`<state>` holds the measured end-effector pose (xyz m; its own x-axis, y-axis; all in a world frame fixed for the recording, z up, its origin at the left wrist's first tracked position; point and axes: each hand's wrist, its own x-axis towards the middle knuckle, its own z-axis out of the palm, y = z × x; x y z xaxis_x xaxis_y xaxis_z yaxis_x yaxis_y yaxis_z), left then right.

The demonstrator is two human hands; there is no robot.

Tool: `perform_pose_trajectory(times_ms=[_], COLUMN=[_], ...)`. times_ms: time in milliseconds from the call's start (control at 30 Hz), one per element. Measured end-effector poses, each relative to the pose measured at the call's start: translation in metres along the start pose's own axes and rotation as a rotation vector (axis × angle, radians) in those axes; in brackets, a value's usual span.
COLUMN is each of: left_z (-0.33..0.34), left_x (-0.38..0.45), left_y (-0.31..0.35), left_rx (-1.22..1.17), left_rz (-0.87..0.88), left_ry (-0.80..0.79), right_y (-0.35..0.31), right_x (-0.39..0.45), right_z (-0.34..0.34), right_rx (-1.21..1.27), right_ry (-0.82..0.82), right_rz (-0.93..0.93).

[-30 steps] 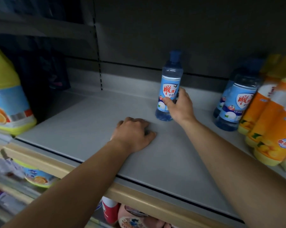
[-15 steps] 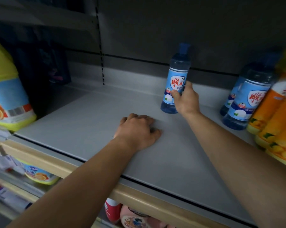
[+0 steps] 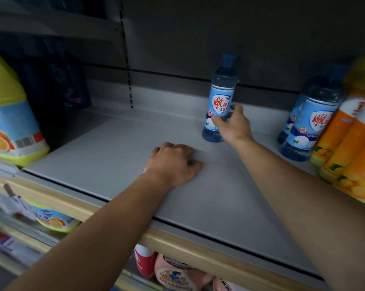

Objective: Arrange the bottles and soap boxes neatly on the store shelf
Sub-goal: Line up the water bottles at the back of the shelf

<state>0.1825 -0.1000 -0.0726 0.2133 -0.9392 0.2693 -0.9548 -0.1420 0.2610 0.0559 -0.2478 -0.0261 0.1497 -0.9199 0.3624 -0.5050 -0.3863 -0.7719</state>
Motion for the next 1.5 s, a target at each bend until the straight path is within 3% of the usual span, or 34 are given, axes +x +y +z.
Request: perform_pose_trajectory(times_ms=[333, 567, 800, 967, 1233, 1500], left_z=[-0.012, -0.025, -0.021, -0.018, -0.007, 0.021], left_x=[-0.010, -0.022, -0.005, 0.028, 0.094, 0.124], left_y=[0.009, 0.069, 0.154, 0.196, 0.233, 0.255], left_rx=[0.028, -0.245, -0.521, -0.616, -0.814, -0.841], left_rz=[0.016, 0.139, 0.173, 0.135, -0.019, 0.032], left_ry=[-0.010, 0.006, 0.029, -0.053, -0.045, -0.020], right_y=[0.034, 0.061, 0.074, 0.079, 0.083, 0.084], right_x=[-0.112, -0.180, -0.187, -0.186, -0.185, -0.183], right_z=[-0.100, -0.168, -0.171, -0.170, -0.168, -0.167], right_rx=[-0.412, -0.619, -0.628, -0.644, -0.601, -0.601], right_ry=[-0.243, -0.337, -0.306, -0.302, -0.295, -0.269], right_rz=[-0.108, -0.152, -0.138, -0.138, -0.165, -0.179])
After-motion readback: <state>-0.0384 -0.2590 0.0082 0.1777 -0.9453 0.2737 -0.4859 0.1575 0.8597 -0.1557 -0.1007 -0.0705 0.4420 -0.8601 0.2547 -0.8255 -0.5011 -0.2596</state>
